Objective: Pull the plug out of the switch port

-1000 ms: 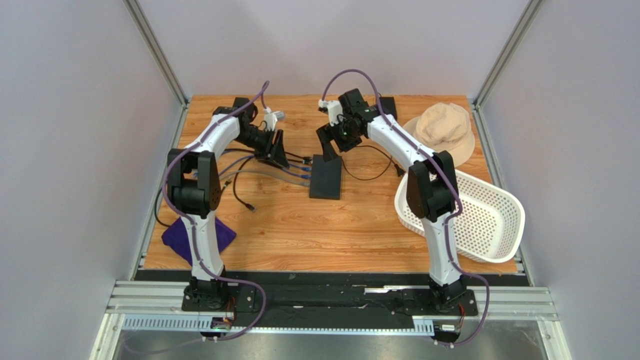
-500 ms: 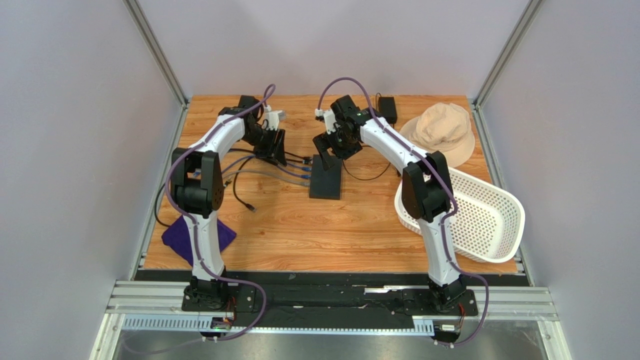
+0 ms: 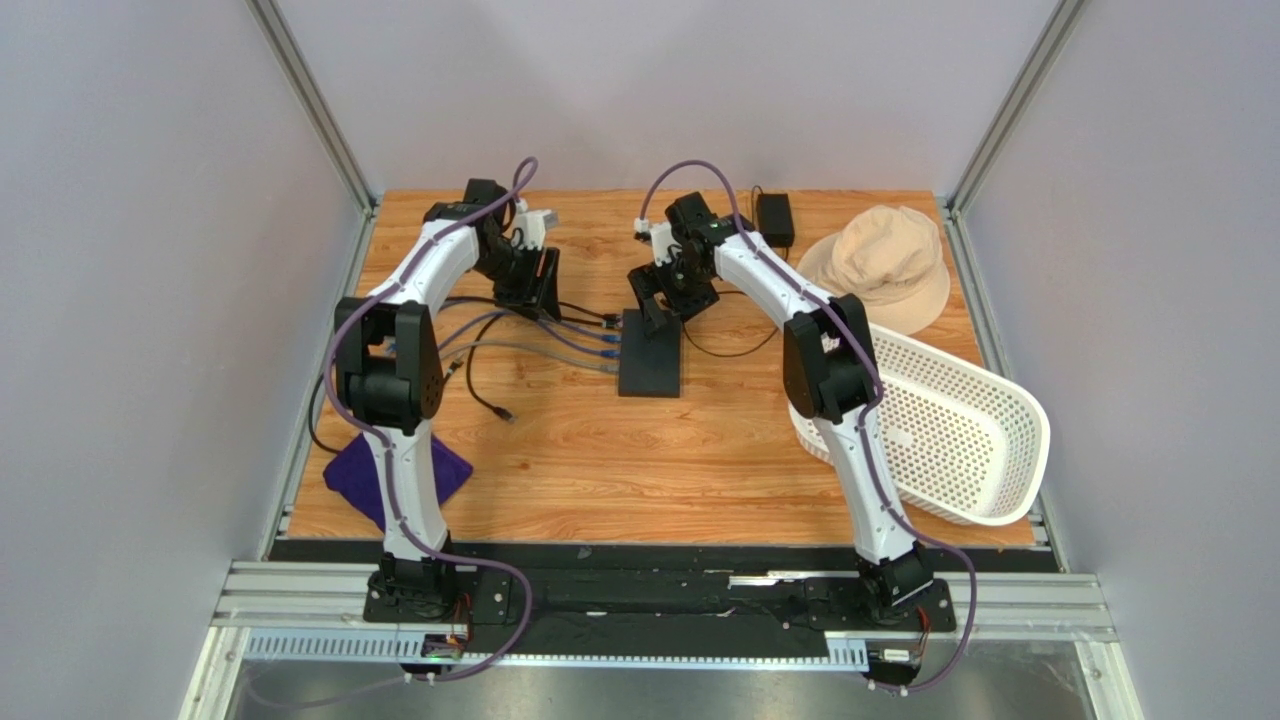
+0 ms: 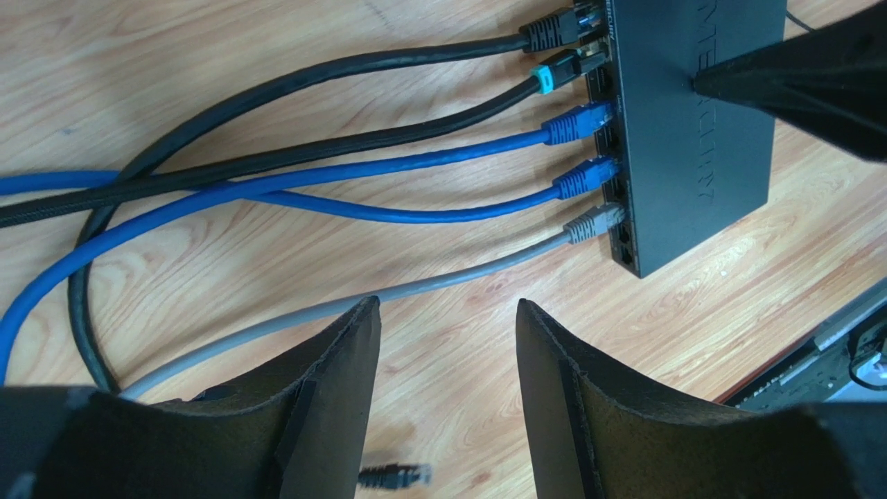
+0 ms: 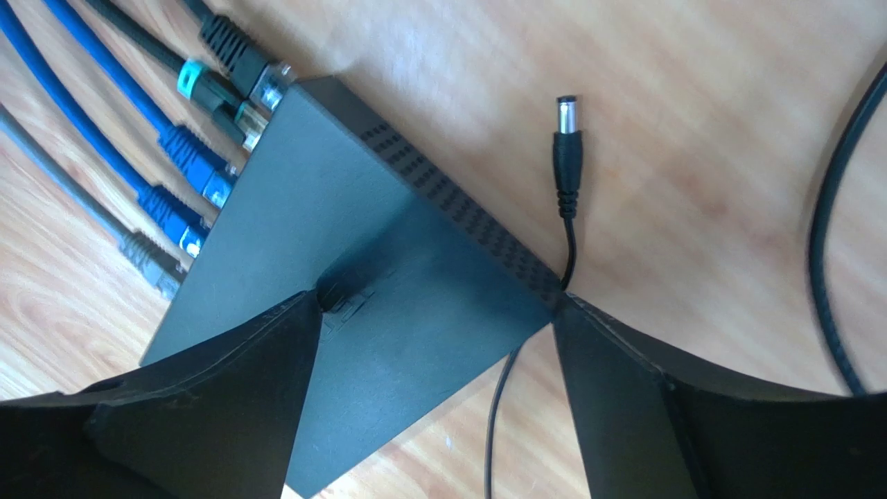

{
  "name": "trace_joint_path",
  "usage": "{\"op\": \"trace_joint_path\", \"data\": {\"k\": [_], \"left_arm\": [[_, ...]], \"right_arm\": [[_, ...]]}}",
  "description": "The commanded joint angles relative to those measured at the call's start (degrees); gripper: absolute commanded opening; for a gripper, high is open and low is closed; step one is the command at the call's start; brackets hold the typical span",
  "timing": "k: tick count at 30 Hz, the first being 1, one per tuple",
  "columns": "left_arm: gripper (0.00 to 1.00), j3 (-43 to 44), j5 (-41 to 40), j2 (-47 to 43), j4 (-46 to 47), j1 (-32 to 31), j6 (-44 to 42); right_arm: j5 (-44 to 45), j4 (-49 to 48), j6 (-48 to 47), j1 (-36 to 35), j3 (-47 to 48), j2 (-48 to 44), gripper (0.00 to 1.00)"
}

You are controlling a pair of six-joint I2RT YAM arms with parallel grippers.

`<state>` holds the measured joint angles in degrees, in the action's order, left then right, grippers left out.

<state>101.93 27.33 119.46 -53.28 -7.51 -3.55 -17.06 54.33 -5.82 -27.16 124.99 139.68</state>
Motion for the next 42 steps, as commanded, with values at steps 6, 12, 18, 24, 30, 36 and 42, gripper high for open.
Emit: {"op": "trace_joint_path", "data": {"k": [6,12,18,24,30,36,42], "left_arm": [[0.59,-1.4,2.1,-1.5,-1.8,1.7,0.6],[0.59,-5.2,8.8,-2.7,0.5,1.7,-0.7],[0.66,-8.5,11.4,-3.6,6.2,1.7,-1.3],[0.65,-8.1,8.5,-1.1,7.7,1.7,1.4],[0.63,-10.0,4.9,-1.3,8.8,1.7,2.0],[0.63,-9.0,1.3,-0.2,7.8,1.8,1.4],[0.63,-7.8,4.0,1.9,6.2,1.7,0.8]], "right_arm": [[-15.3,-4.2,-1.4,0.1,13.9,4.6,0.86],[-8.4,-4.1,-5.2,0.1,9.6,-0.6,0.87],[-5.2,-3.8,-5.8,-0.7,2.3,-8.5,0.85],[-5.1,-2.8,-6.1,-2.6,-5.0,-12.8,0.83],[-6.3,-2.4,-4.7,-5.1,-8.9,-13.3,0.81],[-2.1,-4.1,-1.7,-7.5,-10.8,-11.7,0.83],[5.5,-5.5,0.3,-9.0,-12.0,-11.4,0.86]]}}
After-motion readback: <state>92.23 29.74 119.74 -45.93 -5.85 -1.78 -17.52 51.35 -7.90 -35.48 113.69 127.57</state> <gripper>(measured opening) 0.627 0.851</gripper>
